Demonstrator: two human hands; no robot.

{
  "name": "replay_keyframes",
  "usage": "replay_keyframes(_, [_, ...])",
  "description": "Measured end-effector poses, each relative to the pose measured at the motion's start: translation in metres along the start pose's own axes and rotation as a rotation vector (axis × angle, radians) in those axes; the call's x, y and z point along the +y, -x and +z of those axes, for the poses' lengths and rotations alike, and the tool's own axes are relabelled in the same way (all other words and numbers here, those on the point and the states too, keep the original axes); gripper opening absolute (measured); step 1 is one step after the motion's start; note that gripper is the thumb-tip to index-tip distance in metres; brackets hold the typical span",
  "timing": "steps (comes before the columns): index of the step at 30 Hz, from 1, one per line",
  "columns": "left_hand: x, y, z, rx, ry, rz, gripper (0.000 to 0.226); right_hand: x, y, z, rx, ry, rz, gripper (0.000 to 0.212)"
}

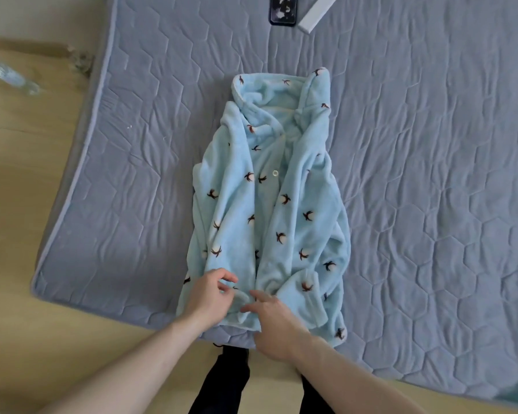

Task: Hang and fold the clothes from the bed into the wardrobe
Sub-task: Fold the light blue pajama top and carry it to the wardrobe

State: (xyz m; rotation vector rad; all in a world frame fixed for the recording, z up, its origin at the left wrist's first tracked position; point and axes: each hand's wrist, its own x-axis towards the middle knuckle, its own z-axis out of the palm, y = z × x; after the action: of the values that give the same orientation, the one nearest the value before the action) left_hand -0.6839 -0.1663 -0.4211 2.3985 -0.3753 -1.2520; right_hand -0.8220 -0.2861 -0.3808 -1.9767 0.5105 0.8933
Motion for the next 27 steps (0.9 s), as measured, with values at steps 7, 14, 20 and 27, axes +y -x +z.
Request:
replay_keyframes(7, [0.004, -0.005, 0.029, -0.096, 0.153, -0.07, 0.019, 0.071, 0.011, 0.006, 0.422, -0.053, 0.379, 0.091])
replay_keyframes(14, [0.024, -0.013, 0.039, -0.109, 0.076, -0.034, 0.019, 0.087, 0.024, 0.02, 0.256, 0.016, 0.298, 0.013])
replay_keyframes(20, [0.007, -0.011, 0.008, 0.144, 0.097, 0.03, 0.027, 0.103, 0.022, 0.046, 0.333, -0.079, 0.462, 0.021])
replay_keyframes(27, [-0.055, -0.01, -0.026, 0.241, 0.063, -0.339, 0.079, 0.103, 0.008, 0.04, 0.735, -0.558, 0.752, 0.071])
